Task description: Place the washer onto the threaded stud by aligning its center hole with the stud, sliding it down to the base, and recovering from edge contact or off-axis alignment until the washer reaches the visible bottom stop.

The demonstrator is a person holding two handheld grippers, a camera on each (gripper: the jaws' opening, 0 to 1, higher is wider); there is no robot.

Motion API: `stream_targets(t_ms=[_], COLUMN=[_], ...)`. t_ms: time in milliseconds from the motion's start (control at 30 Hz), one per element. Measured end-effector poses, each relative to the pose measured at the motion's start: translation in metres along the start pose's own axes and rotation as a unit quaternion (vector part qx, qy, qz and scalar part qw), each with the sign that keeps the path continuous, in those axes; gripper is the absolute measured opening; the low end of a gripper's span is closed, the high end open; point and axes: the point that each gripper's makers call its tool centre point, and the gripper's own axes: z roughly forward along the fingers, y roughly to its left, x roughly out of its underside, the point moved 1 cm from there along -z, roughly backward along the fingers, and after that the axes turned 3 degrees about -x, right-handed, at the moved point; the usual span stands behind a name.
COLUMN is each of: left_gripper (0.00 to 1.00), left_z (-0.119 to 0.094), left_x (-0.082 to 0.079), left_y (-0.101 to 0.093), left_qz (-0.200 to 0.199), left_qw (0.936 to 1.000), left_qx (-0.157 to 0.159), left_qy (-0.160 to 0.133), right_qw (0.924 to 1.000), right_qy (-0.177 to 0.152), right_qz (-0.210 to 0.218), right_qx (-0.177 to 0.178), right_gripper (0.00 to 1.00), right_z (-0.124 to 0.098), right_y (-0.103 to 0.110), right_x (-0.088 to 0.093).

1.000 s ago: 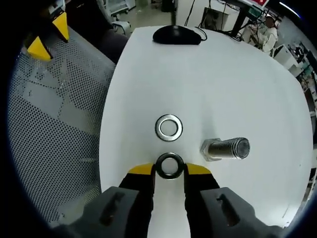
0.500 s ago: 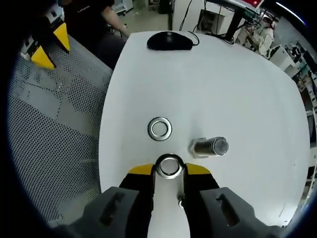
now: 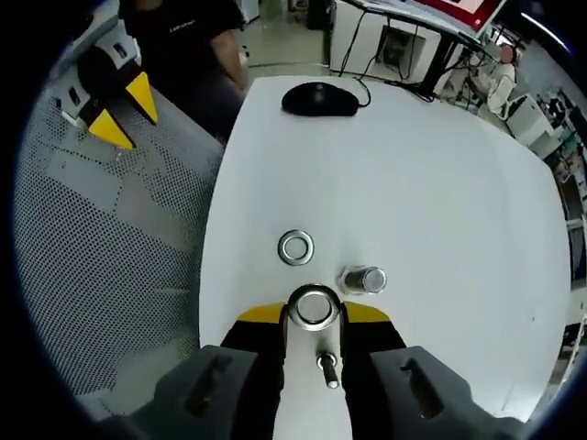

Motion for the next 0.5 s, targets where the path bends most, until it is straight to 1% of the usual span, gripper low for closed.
stream_targets(t_ms=[167,300,500], left_gripper=[0.12,0.13,0.13], left_z=[0.000,-0.001,-0.001], left_x=[0.000,-0.001,-0.001], left_y=[0.000,-0.002,-0.002], left_qz=[-0.001,-0.001,-0.002], left_qw=[1.0000,1.0000,1.0000], left_qx=[0.000,0.001,0.002], left_qy=[0.000,-0.001,0.000], right_qw=[0.9999,0.9996,0.9993], right_qy=[0.006,0.015,0.018], right_qz=[-0.010,-0.019,-0.026], right_qx=[0.008,0.013,0.020], right_gripper=[0.23,0.23,0.23], right_z=[-0.007,-0.007,-0.005], right_y=[-0.013,-0.020,-0.031], right_x=[-0.006,-0.007,-0.012])
